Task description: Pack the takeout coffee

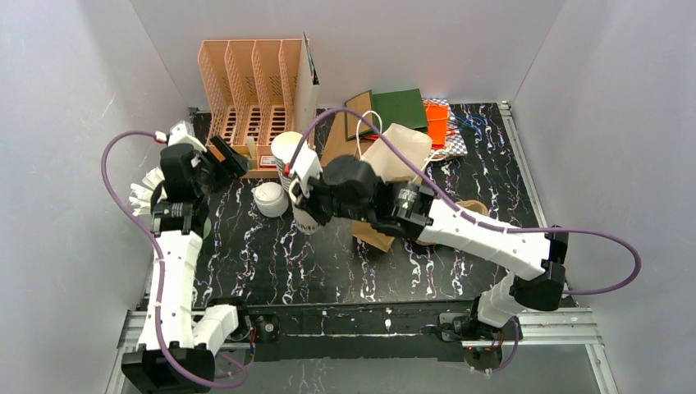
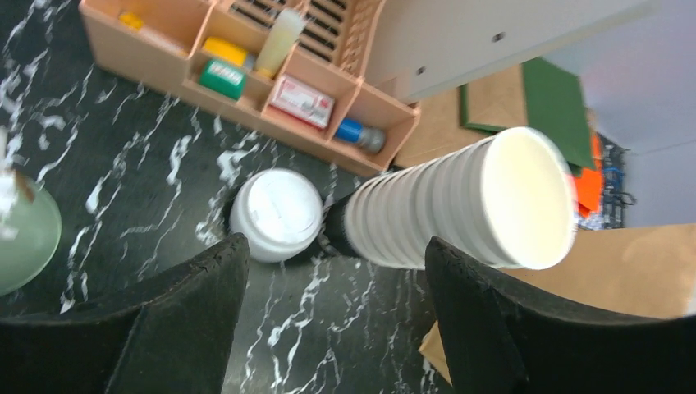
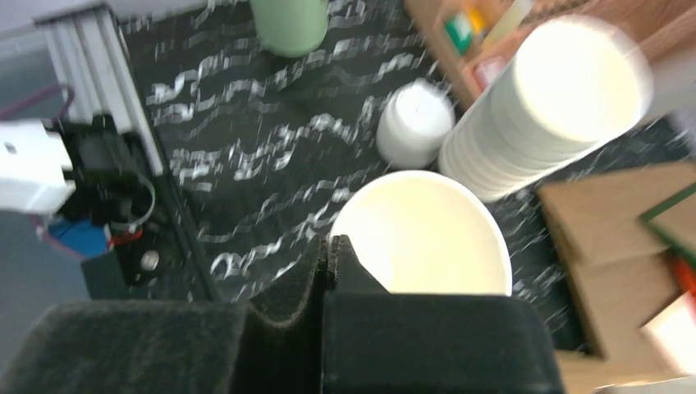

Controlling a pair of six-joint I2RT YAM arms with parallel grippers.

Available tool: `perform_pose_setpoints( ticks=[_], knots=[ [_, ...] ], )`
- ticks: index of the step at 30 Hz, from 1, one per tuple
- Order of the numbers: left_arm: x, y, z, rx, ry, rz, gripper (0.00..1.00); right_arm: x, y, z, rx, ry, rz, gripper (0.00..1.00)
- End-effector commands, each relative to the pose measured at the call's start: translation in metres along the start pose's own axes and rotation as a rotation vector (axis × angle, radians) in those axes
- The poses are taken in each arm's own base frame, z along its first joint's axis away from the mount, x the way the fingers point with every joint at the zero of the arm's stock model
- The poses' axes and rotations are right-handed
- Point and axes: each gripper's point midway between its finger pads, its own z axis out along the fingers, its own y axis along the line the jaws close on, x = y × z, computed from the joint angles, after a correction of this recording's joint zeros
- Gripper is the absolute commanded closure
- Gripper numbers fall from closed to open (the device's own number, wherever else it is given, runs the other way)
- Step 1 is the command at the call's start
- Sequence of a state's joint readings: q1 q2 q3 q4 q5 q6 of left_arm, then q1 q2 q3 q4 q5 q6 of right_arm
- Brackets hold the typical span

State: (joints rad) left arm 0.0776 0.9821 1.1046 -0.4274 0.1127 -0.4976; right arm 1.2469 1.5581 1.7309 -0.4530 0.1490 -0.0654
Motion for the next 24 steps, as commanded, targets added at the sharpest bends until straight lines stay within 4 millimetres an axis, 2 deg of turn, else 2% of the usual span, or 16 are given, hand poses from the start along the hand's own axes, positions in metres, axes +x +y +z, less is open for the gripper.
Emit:
perform_pose_setpoints(
  ticks=[1, 3, 6, 11, 17, 24],
  knots=[
    [0.031, 0.046, 0.001, -0.18, 0.023, -0.03, 0.23, 0.03, 0.02, -0.001, -0.013, 0.0, 0.142, 0.99],
    [0.042, 0.055, 0.004, -0.21, 0.042, -0.046, 0.23, 0.064, 0.023, 0.008, 0.011, 0.045, 0.16, 0.99],
    [0.055, 0.062, 0.009, -0.23, 0.072, -0.071, 0.23, 0.099, 0.021, 0.017, 0.06, 0.064, 0.167, 0.99],
    [0.071, 0.068, 0.017, -0.24, 0.108, -0.094, 0.25, 0.138, 0.016, 0.028, 0.115, 0.078, 0.158, 0.99],
    [0.084, 0.076, 0.029, -0.273, 0.125, -0.095, 0.3, 0.155, 0.02, 0.049, 0.132, 0.064, 0.124, 0.99],
    [0.089, 0.079, 0.046, -0.313, 0.097, -0.109, 0.38, 0.16, 0.024, 0.067, 0.127, 0.052, 0.081, 0.99]
  ],
)
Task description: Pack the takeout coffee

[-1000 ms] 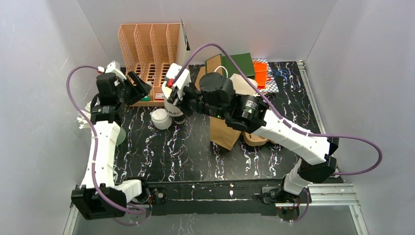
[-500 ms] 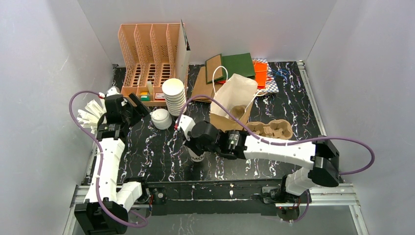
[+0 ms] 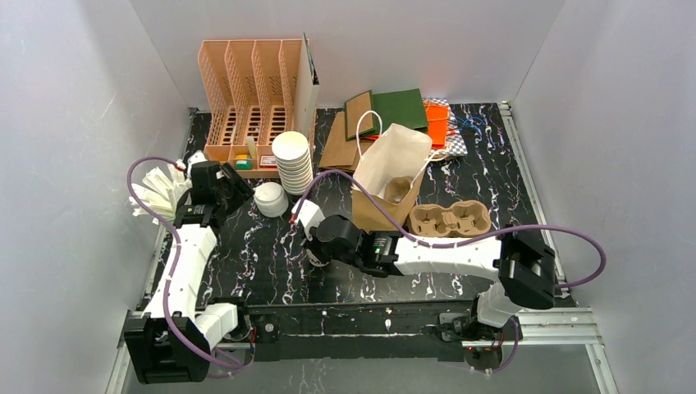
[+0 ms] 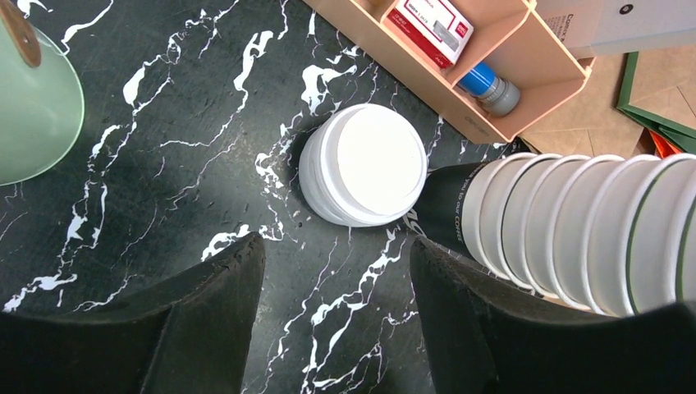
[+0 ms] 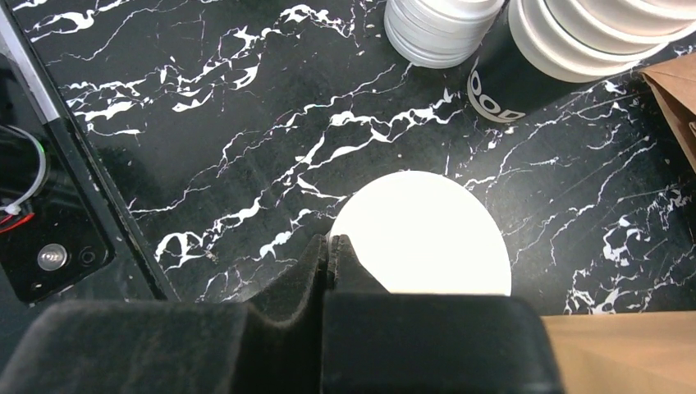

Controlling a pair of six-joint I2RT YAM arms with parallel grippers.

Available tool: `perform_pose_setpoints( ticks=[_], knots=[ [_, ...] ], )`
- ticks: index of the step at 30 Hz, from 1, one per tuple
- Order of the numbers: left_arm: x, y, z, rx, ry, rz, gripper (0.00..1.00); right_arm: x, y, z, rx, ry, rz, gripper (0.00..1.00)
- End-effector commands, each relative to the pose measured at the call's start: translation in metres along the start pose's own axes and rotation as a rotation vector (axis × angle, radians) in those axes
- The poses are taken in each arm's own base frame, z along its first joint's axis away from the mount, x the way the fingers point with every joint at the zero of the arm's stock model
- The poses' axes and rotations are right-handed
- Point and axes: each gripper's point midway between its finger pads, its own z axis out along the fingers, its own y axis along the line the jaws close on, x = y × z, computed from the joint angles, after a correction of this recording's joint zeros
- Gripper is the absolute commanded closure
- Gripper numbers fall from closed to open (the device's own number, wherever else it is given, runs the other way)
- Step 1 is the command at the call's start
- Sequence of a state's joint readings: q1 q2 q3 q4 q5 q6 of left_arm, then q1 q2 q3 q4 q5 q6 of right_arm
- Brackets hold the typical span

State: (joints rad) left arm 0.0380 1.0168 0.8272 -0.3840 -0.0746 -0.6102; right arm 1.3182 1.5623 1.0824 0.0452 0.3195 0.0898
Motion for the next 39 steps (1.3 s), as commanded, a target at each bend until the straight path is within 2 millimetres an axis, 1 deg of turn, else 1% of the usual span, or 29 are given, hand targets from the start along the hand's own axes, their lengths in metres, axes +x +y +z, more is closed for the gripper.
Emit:
perform_pose_setpoints(
  ticks=[1, 5, 8, 9, 12, 13, 18, 23, 28, 34, 39],
  knots=[
    [-0.003, -0.003, 0.012, -0.04, -0.047, -0.01, 0.38, -0.022, 0.001, 0.01, 0.019, -0.099, -0.015, 0.99],
    [0.002, -0.008, 0.02, -0.094, -0.072, 0.036, 0.4, -0.019, 0.001, 0.017, 0.023, -0.096, -0.03, 0.99],
    [0.003, -0.01, 0.026, -0.11, -0.088, 0.037, 0.43, -0.017, 0.002, 0.022, 0.029, -0.088, -0.045, 0.99],
    [0.005, -0.01, 0.029, -0.117, -0.087, 0.037, 0.44, -0.014, 0.002, 0.024, 0.026, -0.082, -0.053, 0.93],
    [0.003, -0.002, 0.034, -0.173, -0.105, 0.024, 0.47, -0.013, 0.003, 0.023, 0.02, -0.08, -0.064, 0.7],
    [0.003, 0.002, 0.036, -0.195, -0.109, 0.015, 0.49, -0.014, 0.003, 0.021, 0.015, -0.083, -0.066, 0.65],
    [0.006, 0.005, 0.042, -0.218, -0.104, 0.004, 0.52, -0.025, 0.004, 0.01, -0.004, -0.112, -0.063, 0.54],
    [0.013, 0.003, 0.051, -0.222, -0.067, 0.012, 0.56, -0.041, 0.004, -0.005, -0.018, -0.148, -0.054, 0.5],
    [0.022, -0.004, 0.06, -0.188, -0.024, 0.013, 0.62, -0.055, 0.002, -0.021, -0.023, -0.188, -0.043, 0.49],
    [0.032, -0.009, 0.07, -0.165, 0.02, 0.004, 0.64, -0.059, 0.0, -0.027, -0.024, -0.201, -0.04, 0.48],
    [0.039, -0.013, 0.076, -0.152, 0.051, 0.007, 0.64, -0.058, 0.003, -0.028, -0.043, -0.193, -0.044, 0.48]
  ],
)
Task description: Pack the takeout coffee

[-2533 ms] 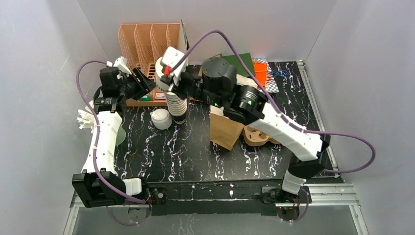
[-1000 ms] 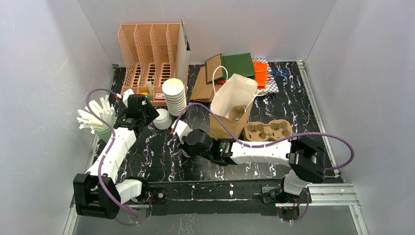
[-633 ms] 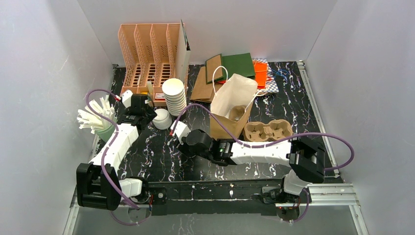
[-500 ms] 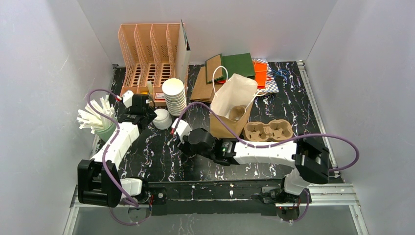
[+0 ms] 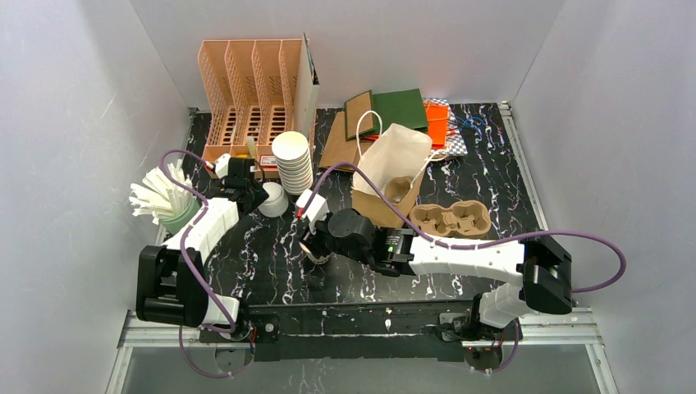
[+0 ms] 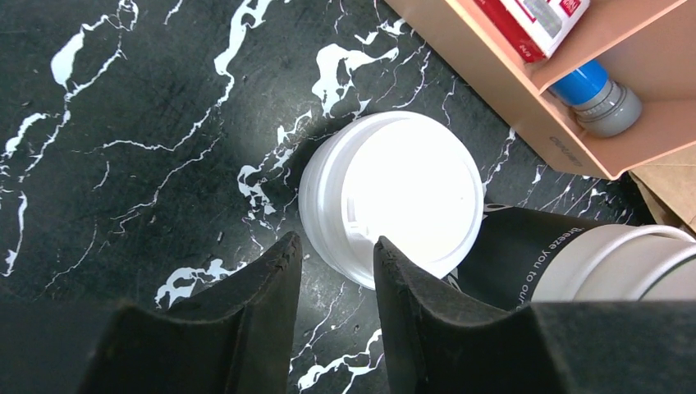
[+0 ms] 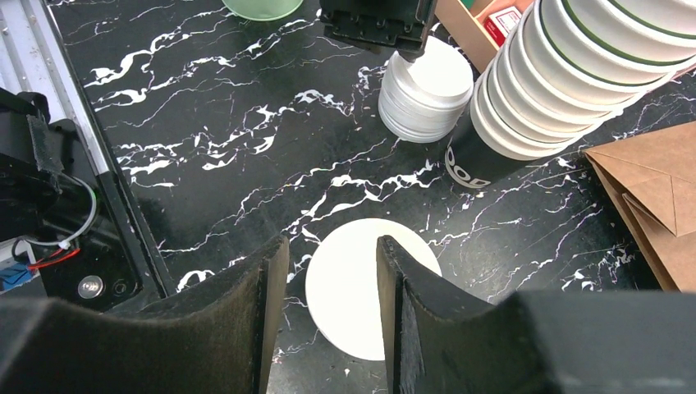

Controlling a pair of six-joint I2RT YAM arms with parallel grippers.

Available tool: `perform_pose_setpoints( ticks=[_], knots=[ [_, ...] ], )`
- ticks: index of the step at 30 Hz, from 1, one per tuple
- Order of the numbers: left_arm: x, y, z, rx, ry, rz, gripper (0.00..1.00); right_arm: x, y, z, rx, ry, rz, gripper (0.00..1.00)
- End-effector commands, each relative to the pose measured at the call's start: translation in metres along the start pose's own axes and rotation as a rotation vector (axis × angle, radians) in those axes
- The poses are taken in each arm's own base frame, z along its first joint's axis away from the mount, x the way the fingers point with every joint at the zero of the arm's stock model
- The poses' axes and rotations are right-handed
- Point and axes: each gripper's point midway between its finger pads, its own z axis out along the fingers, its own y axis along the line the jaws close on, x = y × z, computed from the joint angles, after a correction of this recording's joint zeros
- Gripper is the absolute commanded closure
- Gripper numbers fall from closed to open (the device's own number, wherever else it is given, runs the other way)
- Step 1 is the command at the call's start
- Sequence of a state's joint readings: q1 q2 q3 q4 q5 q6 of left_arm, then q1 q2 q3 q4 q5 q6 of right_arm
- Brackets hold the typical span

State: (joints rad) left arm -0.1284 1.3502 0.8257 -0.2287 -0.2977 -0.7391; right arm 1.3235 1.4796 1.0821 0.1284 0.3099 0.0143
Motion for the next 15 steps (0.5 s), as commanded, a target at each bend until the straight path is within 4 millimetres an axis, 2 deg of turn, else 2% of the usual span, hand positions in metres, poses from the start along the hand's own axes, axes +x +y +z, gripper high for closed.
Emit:
perform_pose_setpoints(
  ticks=[1, 10, 12, 15],
  knots=[
    [-0.004, -0.0094, 0.0003, 0.024, -0.002, -0.015, 0.65, -0.0094, 0.0032, -0.0053, -0.021, -0.033, -0.006, 0.48],
    [-0.0023, -0.0099, 0.0041, 0.018, 0.003, -0.025, 0.76, -0.008, 0.0018, -0.0069, -0.015, -0.03, -0.007, 0.48],
    [-0.0035, -0.0081, 0.0038, 0.01, -0.005, -0.028, 0.76, -0.008, 0.0008, -0.0071, -0.011, -0.03, -0.007, 0.48],
    [-0.0032, -0.0061, 0.0044, 0.002, -0.008, -0.03, 0.68, -0.0076, 0.0009, -0.007, -0.012, -0.031, -0.006, 0.48]
  ],
)
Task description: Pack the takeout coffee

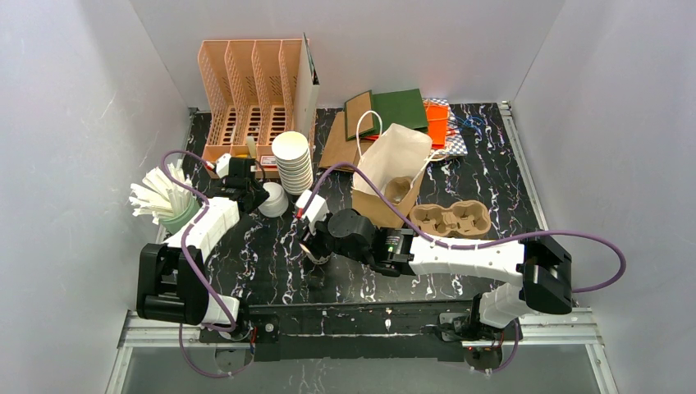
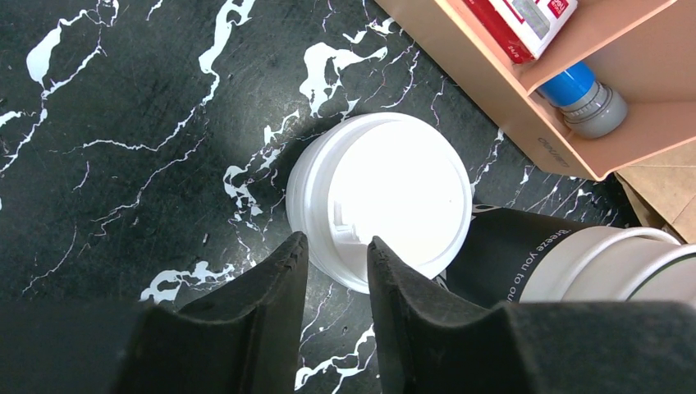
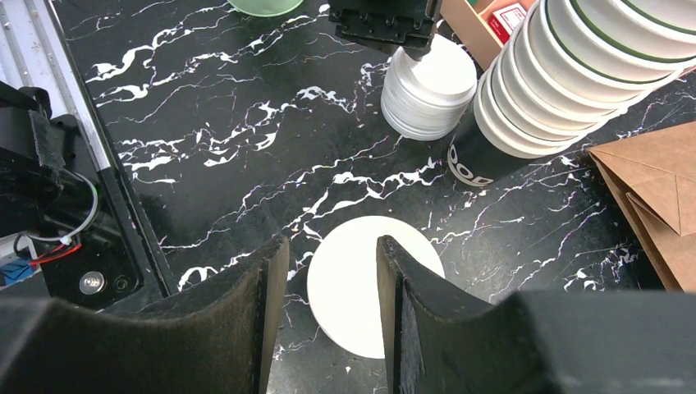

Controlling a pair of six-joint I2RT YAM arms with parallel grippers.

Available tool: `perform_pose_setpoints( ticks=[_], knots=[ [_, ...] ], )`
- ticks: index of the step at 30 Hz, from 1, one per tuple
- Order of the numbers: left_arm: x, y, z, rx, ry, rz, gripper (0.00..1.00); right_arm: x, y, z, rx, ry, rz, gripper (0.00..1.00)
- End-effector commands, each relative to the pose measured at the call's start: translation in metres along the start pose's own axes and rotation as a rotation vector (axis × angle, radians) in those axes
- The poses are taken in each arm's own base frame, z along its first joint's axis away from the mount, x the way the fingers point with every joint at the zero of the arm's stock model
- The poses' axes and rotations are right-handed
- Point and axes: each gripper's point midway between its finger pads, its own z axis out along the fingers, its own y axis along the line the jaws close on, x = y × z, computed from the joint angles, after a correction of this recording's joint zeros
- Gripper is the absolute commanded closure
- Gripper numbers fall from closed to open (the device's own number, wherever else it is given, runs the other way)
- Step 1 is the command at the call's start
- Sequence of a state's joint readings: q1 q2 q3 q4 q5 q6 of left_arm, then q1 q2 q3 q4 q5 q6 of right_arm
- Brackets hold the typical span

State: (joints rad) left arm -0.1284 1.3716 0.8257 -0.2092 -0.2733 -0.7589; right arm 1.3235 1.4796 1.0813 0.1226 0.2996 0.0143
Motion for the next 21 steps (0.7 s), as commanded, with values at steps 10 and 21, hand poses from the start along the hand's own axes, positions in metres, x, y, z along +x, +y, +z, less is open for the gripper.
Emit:
perform_pose_setpoints(
  ticks=[10, 21],
  knots=[
    [-0.007, -0.002, 0.003, -0.016, -0.035, -0.063, 0.63, -0.007, 0.002, -0.008, -0.02, -0.03, -0.035, 0.48],
    [-0.001, 0.008, 0.013, -0.112, -0.004, -0.103, 0.68, -0.008, -0.002, -0.011, -0.007, -0.035, -0.039, 0.48]
  ],
)
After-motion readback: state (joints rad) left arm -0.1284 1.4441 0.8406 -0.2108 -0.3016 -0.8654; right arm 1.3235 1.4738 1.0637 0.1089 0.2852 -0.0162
